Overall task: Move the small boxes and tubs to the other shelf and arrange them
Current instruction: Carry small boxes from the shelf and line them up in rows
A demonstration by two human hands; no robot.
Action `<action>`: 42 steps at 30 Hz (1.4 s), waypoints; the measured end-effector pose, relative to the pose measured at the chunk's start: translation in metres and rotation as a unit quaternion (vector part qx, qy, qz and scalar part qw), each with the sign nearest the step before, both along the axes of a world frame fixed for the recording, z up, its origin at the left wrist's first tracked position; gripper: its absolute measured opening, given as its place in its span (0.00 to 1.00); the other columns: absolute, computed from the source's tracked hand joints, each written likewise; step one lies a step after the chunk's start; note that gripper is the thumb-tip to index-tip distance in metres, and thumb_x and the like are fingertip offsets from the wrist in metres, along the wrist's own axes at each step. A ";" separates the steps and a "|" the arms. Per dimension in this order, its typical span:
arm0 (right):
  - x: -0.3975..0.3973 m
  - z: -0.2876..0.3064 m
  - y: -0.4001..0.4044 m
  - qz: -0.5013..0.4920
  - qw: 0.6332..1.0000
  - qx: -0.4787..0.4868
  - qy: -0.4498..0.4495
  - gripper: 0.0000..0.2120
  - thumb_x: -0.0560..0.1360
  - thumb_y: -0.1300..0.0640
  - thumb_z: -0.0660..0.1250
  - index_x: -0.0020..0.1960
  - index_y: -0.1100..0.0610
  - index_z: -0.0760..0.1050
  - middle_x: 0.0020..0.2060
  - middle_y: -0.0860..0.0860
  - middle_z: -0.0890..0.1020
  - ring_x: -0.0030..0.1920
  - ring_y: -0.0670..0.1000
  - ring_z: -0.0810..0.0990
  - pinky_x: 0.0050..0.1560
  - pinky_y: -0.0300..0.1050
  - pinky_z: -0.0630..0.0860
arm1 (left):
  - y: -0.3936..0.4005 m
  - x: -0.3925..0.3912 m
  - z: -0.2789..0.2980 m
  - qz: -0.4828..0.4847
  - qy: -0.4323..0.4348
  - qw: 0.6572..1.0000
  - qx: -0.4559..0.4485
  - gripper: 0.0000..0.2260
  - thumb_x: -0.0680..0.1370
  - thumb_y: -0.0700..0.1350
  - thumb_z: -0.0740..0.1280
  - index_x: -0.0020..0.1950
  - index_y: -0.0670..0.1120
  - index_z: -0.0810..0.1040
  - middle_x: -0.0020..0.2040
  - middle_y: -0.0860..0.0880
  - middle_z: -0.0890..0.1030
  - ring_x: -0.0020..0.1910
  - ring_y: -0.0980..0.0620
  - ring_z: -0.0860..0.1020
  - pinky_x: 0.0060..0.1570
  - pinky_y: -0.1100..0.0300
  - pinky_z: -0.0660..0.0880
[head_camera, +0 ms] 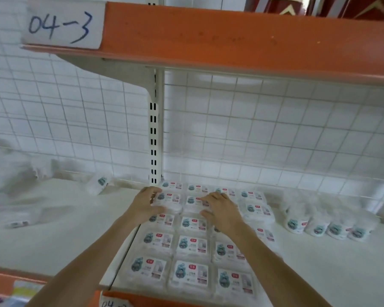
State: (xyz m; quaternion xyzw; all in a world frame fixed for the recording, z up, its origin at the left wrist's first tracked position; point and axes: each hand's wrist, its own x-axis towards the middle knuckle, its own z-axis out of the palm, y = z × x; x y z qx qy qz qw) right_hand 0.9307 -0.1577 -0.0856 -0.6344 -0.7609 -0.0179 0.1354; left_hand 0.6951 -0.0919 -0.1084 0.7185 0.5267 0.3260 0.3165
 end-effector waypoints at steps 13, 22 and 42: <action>-0.014 0.007 -0.022 -0.044 0.999 -0.004 0.001 0.20 0.77 0.50 0.60 0.68 0.54 0.65 0.67 0.50 0.68 0.66 0.53 0.66 0.65 0.48 0.65 | -0.008 0.005 0.006 -0.008 0.075 0.997 -0.002 0.35 0.71 0.46 0.73 0.72 0.42 0.60 0.69 0.43 0.63 0.65 0.46 0.67 0.47 0.66 0.71; 0.022 0.027 -0.136 -0.097 0.993 0.050 0.037 0.18 0.78 0.49 0.58 0.67 0.53 0.68 0.64 0.48 0.72 0.62 0.51 0.72 0.58 0.44 0.69 | -0.098 -0.017 0.025 -0.018 0.170 0.961 0.216 0.13 0.78 0.45 0.62 0.61 0.43 0.73 0.59 0.47 0.75 0.59 0.48 0.74 0.56 0.55 0.71; -0.024 -0.065 -0.349 0.005 1.000 0.008 -0.004 0.13 0.61 0.49 0.73 0.44 0.48 0.76 0.38 0.43 0.81 0.36 0.46 0.81 0.29 0.41 0.77 | -0.381 -0.110 -0.066 0.046 0.328 0.918 0.217 0.13 0.68 0.54 0.56 0.47 0.51 0.74 0.38 0.53 0.80 0.34 0.53 0.80 0.28 0.61 0.76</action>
